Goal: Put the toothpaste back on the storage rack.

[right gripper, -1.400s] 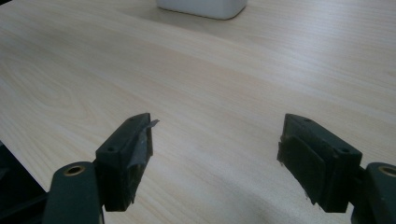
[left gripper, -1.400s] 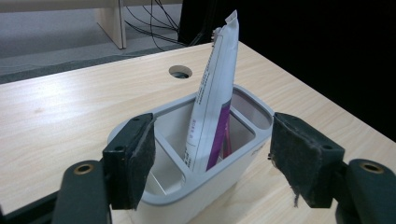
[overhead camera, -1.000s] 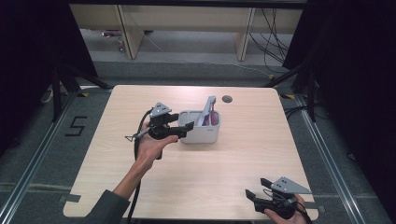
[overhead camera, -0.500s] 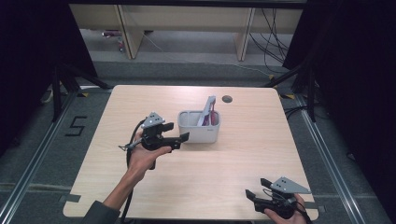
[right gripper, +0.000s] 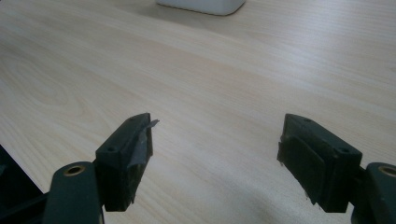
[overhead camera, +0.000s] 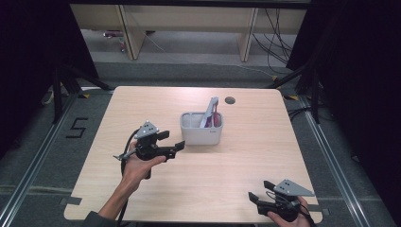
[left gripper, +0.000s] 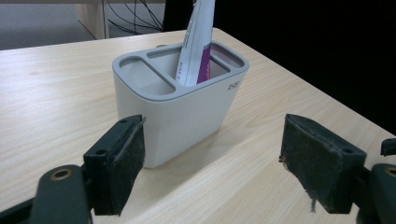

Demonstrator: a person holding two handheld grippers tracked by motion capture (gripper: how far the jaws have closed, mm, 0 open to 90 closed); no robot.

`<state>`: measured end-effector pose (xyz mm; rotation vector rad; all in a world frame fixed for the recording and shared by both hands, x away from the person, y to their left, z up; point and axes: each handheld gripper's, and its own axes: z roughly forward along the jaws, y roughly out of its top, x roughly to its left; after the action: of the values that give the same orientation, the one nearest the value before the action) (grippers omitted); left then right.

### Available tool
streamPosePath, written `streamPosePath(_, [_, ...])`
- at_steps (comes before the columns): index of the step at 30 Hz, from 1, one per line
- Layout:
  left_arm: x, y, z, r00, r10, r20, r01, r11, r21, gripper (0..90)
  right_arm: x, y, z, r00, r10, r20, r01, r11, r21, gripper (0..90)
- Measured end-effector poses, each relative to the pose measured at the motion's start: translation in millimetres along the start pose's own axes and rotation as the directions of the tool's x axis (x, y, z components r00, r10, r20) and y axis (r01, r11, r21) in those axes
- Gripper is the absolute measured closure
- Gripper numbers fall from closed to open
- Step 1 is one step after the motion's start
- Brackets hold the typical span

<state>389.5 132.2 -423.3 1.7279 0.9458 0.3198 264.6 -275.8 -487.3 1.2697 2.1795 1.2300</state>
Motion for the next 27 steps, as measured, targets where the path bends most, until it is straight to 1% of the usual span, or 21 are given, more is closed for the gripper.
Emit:
streamPosePath(1, [0.5,-1.8,-0.9,1.0000,-0.002,0.002,0.002,1.0000,0.000,20.9,0.3,0.1,0.1,1.0000,0.002,0.002,-0.002,1.000,0.001,26.0])
streamPosePath(2, [0.7,-2.9,-1.4,1.0000,-0.005,0.005,0.005,1.0000,0.000,19.8,-1.9,0.5,0.2,0.9995,-0.031,0.001,0.031,0.999,-0.010,26.0])
streamPosePath(3, [1.5,-4.3,-2.2,1.0000,-0.003,0.008,0.003,1.0000,-0.001,18.9,-1.8,0.6,0.3,0.9995,-0.032,0.002,0.032,0.999,-0.010,26.0])
streamPosePath(4, [1.9,-5.7,-2.2,0.9998,-0.009,0.017,0.009,0.9999,-0.009,18.1,-1.5,0.6,0.5,0.9995,-0.033,0.000,0.033,0.999,-0.009,26.0])
streamPosePath(5, [1.3,-6.6,-3.8,0.9999,-0.014,0.006,0.014,0.9999,-0.003,17.4,-1.2,0.6,0.9,0.9995,-0.031,-0.005,0.030,0.999,-0.012,26.0])
streamPosePath(6, [2.1,-7.5,-4.1,0.9999,-0.004,0.013,0.004,1.0000,-0.007,16.8,-1.3,0.5,1.6,0.9994,-0.033,-0.003,0.033,0.999,-0.009,26.0])
streamPosePath(8, [1.9,-9.4,-5.9,0.9999,0.003,0.012,-0.003,1.0000,-0.002,15.8,-1.4,0.6,1.9,0.9994,-0.036,-0.003,0.036,0.999,-0.009,25.9])
streamPosePath(9, [1.3,-10.6,-6.6,0.9999,0.004,0.013,-0.004,1.0000,-0.002,15.2,-2.8,0.6,2.0,0.9983,-0.057,0.007,0.057,0.998,-0.021,25.9])
streamPosePath(11, [0.6,-12.9,-8.7,0.9998,0.015,0.016,-0.015,0.9999,0.002,15.2,-2.1,0.7,1.0,0.9990,-0.044,0.000,0.044,0.999,-0.015,25.9])
streamPosePath(13, [-0.4,-15.4,-11.1,0.9996,0.021,0.018,-0.021,0.9998,0.004,15.2,-2.0,0.4,1.0,0.9992,-0.041,-0.002,0.041,0.999,-0.015,25.9])
streamPosePath(16, [-2.2,-19.3,-14.4,0.9996,0.021,0.019,-0.021,0.9998,0.005,15.2,-1.8,1.0,1.6,0.9991,-0.042,-0.005,0.042,0.999,-0.013,25.9])
streamPosePath(17, [-2.9,-21.5,-15.8,0.9995,0.023,0.023,-0.023,0.9997,0.003,15.2,-2.0,1.1,2.5,0.9988,-0.049,-0.001,0.049,0.999,-0.012,25.8])
streamPosePath(18, [-3.7,-23.3,-17.2,0.9994,0.027,0.023,-0.027,0.9996,0.003,15.1,-1.6,1.1,3.4,0.9992,-0.030,-0.025,0.029,0.999,-0.017,25.9])
streamPosePath(19, [-4.4,-25.3,-18.9,0.9992,0.031,0.024,-0.031,0.9995,0.004,15.1,0.0,1.3,2.7,0.9998,-0.019,-0.010,0.019,1.000,-0.001,25.9])
streamPosePath(20, [-5.3,-27.5,-20.8,0.9992,0.034,0.021,-0.034,0.9994,0.007,15.2,-1.8,1.5,3.6,0.9990,-0.044,-0.009,0.044,0.999,-0.009,25.8])
streamPosePath(22, [-7.2,-32.7,-23.3,0.9990,0.033,0.031,-0.033,0.9994,0.007,15.2,-1.7,1.3,4.3,0.9990,-0.044,-0.012,0.044,0.999,-0.008,25.9])
streamPosePath(23, [-8.4,-35.0,-25.7,0.9989,0.040,0.024,-0.041,0.9990,0.019,15.2,-1.6,1.5,3.9,0.9990,-0.043,-0.011,0.043,0.999,-0.006,25.8])
streamPosePath(25, [-9.9,-40.8,-29.2,0.9986,0.044,0.030,-0.045,0.9988,0.018,15.2,-1.4,1.7,4.5,0.9991,-0.042,-0.010,0.042,0.999,-0.009,25.8])
streamPosePath(26, [-11.1,-43.2,-31.9,0.9986,0.049,0.021,-0.050,0.9984,0.027,15.2,0.3,1.8,4.4,0.9996,-0.024,-0.015,0.024,1.000,-0.004,25.9])
streamPosePath(27, [-11.7,-46.0,-33.6,0.9984,0.051,0.027,-0.051,0.9984,0.024,15.2,-0.2,2.2,5.3,0.9993,-0.030,-0.023,0.030,1.000,-0.004,25.8])
